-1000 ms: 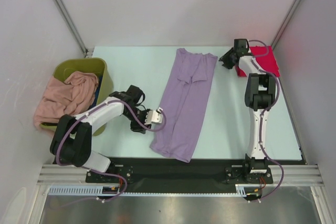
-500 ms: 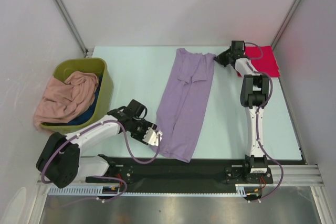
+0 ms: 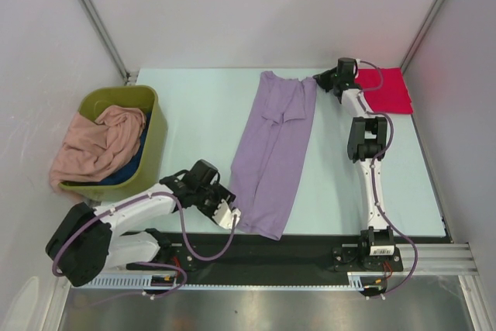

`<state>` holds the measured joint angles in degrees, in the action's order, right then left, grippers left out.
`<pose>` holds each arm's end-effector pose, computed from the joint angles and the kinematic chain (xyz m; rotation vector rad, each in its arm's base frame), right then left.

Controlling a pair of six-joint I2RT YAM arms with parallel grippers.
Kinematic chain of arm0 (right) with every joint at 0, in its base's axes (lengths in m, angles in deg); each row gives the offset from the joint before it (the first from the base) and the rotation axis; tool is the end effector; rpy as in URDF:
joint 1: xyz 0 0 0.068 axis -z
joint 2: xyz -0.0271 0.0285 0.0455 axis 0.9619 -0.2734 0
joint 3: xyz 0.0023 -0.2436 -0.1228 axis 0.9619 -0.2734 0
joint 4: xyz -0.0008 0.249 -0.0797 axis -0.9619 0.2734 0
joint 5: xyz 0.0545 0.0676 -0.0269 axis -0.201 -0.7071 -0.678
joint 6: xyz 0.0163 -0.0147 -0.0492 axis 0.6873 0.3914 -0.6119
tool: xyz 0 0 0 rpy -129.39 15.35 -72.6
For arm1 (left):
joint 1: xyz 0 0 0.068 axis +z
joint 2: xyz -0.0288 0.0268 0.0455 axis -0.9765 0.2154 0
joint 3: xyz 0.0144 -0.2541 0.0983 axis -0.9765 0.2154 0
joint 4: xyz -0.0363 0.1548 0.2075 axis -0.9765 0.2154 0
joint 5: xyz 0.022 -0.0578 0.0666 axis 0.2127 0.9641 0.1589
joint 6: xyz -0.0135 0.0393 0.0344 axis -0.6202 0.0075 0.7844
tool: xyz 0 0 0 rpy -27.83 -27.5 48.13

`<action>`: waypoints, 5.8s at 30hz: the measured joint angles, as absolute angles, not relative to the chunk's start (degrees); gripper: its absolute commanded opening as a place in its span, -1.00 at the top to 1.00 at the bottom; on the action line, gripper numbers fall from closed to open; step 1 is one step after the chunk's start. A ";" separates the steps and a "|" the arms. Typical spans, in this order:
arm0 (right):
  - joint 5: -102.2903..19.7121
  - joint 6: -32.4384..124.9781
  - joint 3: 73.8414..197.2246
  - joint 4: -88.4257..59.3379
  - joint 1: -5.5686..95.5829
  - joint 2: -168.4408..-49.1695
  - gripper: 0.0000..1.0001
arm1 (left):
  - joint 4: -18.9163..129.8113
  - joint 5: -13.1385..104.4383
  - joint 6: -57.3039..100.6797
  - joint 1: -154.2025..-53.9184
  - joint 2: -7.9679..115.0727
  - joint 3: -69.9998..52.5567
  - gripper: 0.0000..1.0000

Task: Fold and stack the t-shirts
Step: Fold the tshirt

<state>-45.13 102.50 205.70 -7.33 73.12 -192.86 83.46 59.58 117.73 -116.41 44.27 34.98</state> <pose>0.6228 0.0180 0.1071 0.9962 1.9134 0.8815 0.1405 -0.1305 0.1570 2.3110 1.1126 -0.2298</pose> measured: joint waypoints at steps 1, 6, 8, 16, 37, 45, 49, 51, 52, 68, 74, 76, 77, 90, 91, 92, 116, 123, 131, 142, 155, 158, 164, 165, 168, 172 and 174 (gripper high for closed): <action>-44.85 102.70 205.70 -7.30 73.14 -192.86 0.51 | 83.27 59.56 117.60 -116.96 44.71 34.98 -0.17; -43.84 100.36 195.55 -9.86 73.53 -185.96 0.18 | 81.54 59.50 117.93 -119.21 45.83 34.94 -0.13; -43.23 98.68 190.68 -9.77 74.06 -182.24 0.16 | 81.10 59.39 118.30 -120.85 46.24 34.94 -0.03; -44.06 90.63 185.37 -7.04 77.18 -175.07 0.02 | 79.24 58.58 118.91 -125.85 48.76 35.11 0.83; -42.95 85.61 187.03 -0.40 70.47 -178.29 1.00 | 80.38 63.06 100.42 -127.32 49.13 33.95 1.00; -42.16 90.09 201.30 -0.77 70.39 -187.47 0.92 | 78.63 63.34 96.12 -127.41 50.63 31.44 0.99; -41.48 92.88 202.33 -2.58 70.19 -188.41 0.23 | 76.36 65.42 96.84 -127.97 51.22 29.32 0.93; -41.05 92.97 202.64 -3.57 70.10 -188.36 -0.08 | 76.10 66.10 97.49 -128.56 51.79 28.84 0.75; -41.20 93.06 202.55 -4.09 70.12 -188.34 -0.13 | 76.14 66.19 97.80 -128.76 51.90 28.82 0.70; -33.57 79.46 164.87 6.77 70.10 -148.45 -0.40 | 87.68 63.61 104.27 -129.22 44.17 30.56 0.14; -30.47 77.96 133.66 8.46 62.80 -116.32 -0.39 | 87.79 62.82 106.87 -129.33 42.92 30.56 0.01; -29.66 78.37 125.66 9.94 58.39 -109.39 -0.38 | 86.26 62.67 107.83 -130.03 43.16 30.78 0.01; -29.40 78.90 121.83 11.45 56.18 -106.77 -0.38 | 85.25 62.05 108.29 -130.86 43.33 31.09 0.02; -28.65 98.57 92.59 23.27 27.59 -82.84 -0.27 | 77.54 56.39 108.12 -141.26 47.71 34.76 0.10; -28.65 100.16 92.02 22.68 26.37 -83.80 -0.26 | 77.34 56.02 108.12 -141.28 47.73 34.76 0.10; -28.68 101.15 91.60 22.25 25.69 -84.85 -0.25 | 77.28 55.72 108.12 -141.31 47.75 34.76 0.13; -34.01 105.93 85.88 20.15 22.54 -82.20 1.00 | 85.04 54.84 95.51 -141.31 44.60 31.09 0.99; -35.39 105.74 90.82 31.19 23.31 -74.99 1.00 | 90.68 60.09 85.65 -137.68 44.23 21.58 0.99; -44.28 90.37 104.13 29.98 50.71 -88.96 1.00 | 92.82 63.10 84.16 -122.03 56.93 4.95 0.99; -49.53 76.14 130.97 19.36 63.48 -122.35 1.00 | 91.07 62.03 78.68 -110.29 83.53 -20.87 0.99; -51.56 74.37 139.10 16.06 66.89 -136.87 1.00 | 86.50 55.78 71.42 -107.69 96.10 -32.78 0.99; -51.60 74.39 140.08 15.80 67.41 -138.48 1.00 | 85.45 53.97 69.80 -106.97 97.12 -33.24 0.99; -51.52 74.70 142.64 14.88 68.46 -142.55 0.74 | 85.10 50.75 69.01 -106.62 100.27 -34.57 0.99; -51.54 74.77 142.64 14.77 68.64 -142.90 0.66 | 85.08 50.40 69.01 -106.62 100.80 -34.74 0.99; -51.01 75.60 142.68 14.40 69.42 -143.80 0.17 | 85.01 49.57 68.64 -106.62 102.22 -35.82 0.82; -49.07 75.92 144.08 14.51 71.39 -144.06 0.03 | 84.86 48.37 67.31 -106.62 104.05 -39.01 0.17; -47.12 75.84 144.30 14.27 72.29 -142.99 0.01 | 84.84 47.43 66.28 -106.49 104.64 -41.37 0.14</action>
<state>-47.12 75.84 144.30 14.27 72.29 -142.99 84.84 47.43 66.28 -106.49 104.64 -41.37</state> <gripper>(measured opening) 0.483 0.410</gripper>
